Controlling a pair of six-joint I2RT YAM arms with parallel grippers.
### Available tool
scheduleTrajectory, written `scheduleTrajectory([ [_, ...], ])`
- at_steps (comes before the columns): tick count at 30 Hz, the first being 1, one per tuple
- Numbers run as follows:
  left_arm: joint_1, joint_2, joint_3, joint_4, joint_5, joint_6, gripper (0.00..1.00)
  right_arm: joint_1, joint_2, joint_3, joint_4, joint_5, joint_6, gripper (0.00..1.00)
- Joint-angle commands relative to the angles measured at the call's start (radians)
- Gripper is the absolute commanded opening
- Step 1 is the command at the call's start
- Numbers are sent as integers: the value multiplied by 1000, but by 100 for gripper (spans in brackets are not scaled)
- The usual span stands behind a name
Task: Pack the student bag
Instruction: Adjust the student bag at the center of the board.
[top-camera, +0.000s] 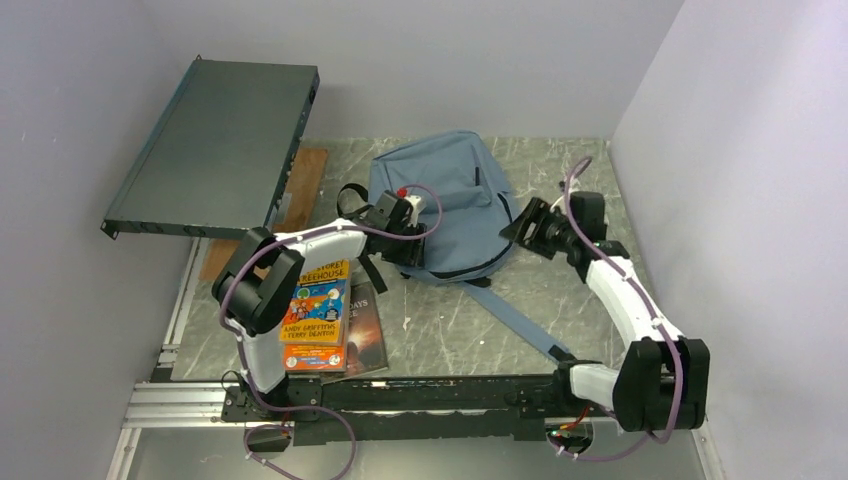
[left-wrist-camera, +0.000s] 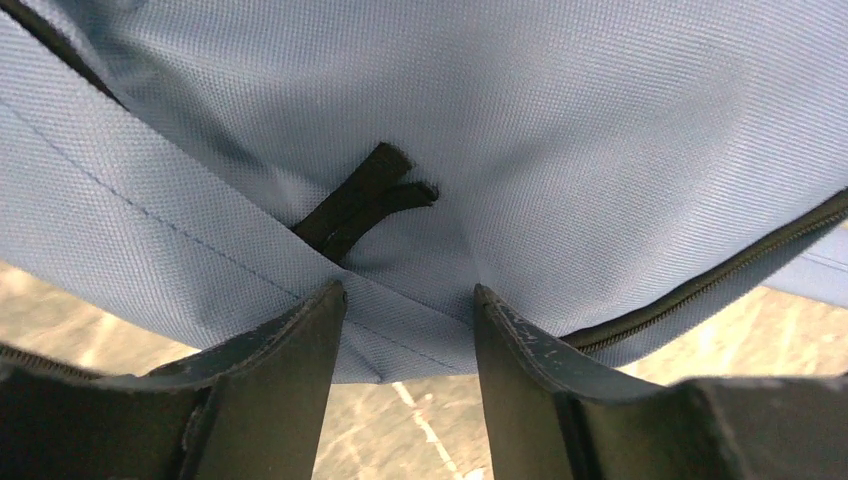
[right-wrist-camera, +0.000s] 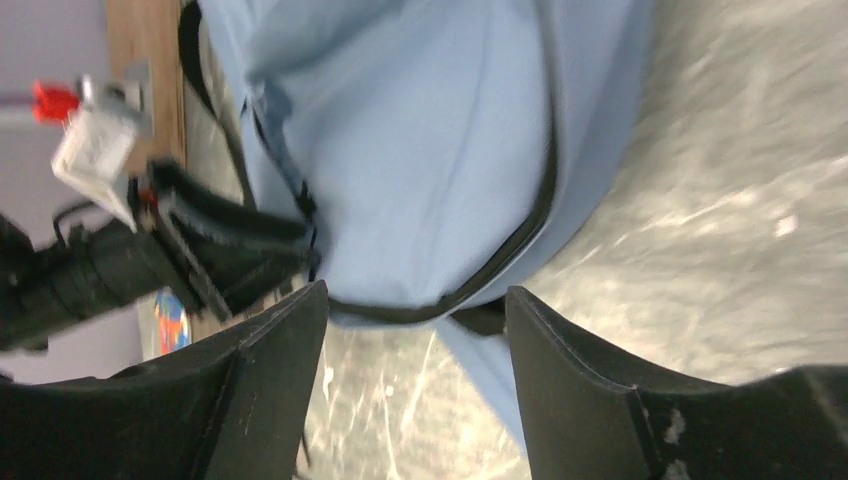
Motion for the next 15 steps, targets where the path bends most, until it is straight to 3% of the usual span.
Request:
scheduleTrajectory([
  [1,28,-42,13,-142,-111,112,59,-99,12,97,-56,124,17,66],
  [5,31,-112,13,-157,-53,123,67,-141,53,115,21,92,56,65],
  [7,32,-140,14,-158,-12,117,75,-140,103,142,39,69,36,60],
  [11,35,-170,26,-168,39,101,80,-139,196,199,1,44,-23,51],
  [15,40,-200,20,-165,29,66,85,-79,166,155,32,16,-49,50],
])
